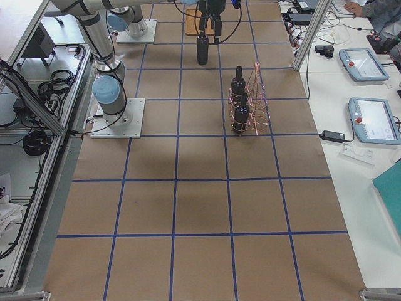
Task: Take wine from basket and place on tray
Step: 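Close the left gripper on the bottle neck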
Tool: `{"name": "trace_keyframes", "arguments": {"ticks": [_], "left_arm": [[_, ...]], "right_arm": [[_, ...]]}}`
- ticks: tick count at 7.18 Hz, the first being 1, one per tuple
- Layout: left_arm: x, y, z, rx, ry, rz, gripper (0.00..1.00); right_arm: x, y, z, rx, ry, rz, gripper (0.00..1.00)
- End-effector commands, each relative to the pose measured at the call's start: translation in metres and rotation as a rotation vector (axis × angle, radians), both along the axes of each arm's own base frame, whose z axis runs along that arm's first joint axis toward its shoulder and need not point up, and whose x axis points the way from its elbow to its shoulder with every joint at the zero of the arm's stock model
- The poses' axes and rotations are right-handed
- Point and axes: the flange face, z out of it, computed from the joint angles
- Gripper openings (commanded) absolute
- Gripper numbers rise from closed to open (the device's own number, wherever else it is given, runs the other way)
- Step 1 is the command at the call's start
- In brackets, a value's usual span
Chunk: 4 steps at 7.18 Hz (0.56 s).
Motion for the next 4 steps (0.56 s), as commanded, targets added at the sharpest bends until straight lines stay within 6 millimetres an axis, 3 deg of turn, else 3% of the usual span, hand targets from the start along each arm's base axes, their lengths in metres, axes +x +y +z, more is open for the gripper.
{"name": "trace_keyframes", "arguments": {"ticks": [1,4], "left_arm": [[-0.0010,0.0005,0.0020,-0.003,0.004,-0.001,0.39],[0.0009,0.0059,0.0056,0.015,-0.002,-0.001,0.00]], "right_arm": [[0.0001,-0.0003,-0.0001,-0.001,-0.001,-0.002,1.00],[0.0001,-0.0003,-0.0001,-0.001,-0.001,-0.005,1.00]]}}
